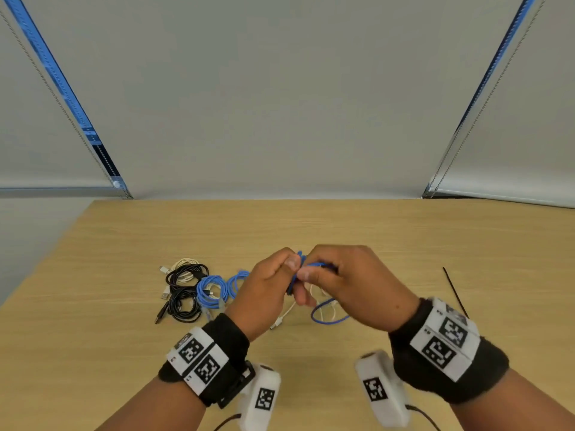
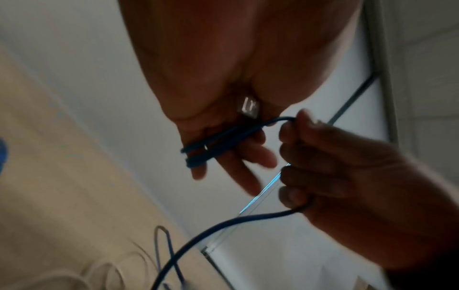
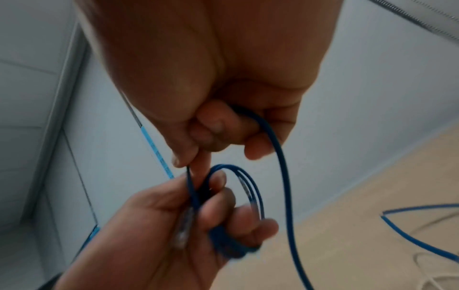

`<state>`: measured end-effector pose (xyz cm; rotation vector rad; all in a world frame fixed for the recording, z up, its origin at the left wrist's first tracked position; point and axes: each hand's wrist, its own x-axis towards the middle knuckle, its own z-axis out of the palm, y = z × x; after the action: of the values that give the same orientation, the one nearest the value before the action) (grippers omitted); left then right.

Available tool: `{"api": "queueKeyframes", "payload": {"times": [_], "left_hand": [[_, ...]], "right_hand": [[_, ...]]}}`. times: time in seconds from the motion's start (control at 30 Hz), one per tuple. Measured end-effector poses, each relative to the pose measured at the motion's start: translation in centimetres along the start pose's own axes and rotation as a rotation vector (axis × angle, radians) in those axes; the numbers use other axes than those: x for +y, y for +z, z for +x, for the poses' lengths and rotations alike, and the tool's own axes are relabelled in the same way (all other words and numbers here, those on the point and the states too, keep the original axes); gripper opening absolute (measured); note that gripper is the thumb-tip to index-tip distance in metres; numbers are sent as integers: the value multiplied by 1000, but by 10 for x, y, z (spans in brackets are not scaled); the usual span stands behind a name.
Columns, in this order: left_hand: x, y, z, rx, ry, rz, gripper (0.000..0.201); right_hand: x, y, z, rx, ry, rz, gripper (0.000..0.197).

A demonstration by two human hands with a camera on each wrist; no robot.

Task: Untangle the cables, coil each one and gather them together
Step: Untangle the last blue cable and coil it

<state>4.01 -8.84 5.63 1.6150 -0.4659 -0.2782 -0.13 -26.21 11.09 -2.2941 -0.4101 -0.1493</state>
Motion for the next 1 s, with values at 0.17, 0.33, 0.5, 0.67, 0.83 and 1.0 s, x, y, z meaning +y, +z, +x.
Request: {"api": "queueKeyframes", "payload": {"times": [0.17, 0.33, 0.5, 0.67, 0.83, 1.0], "left_hand": [[9, 7, -6, -116, -109, -473, 37], [11, 7, -8, -121, -70, -602, 35], [14, 4, -9, -162, -53, -696, 35], [22, -1, -11, -164, -91, -798, 35], [35, -5, -9, -84, -43, -1057, 44], [56, -18, 6, 173, 88, -1132, 38]], "right_hand": [[9, -4, 6, 106, 102, 222, 8], [9, 8, 6, 58, 45, 213, 15], [6, 6, 13, 26, -16, 227, 19], [19, -4, 19, -39, 90, 458, 18], [36, 4, 10, -140, 226, 483, 27], [41, 36, -13, -292, 283, 249, 6]]}}
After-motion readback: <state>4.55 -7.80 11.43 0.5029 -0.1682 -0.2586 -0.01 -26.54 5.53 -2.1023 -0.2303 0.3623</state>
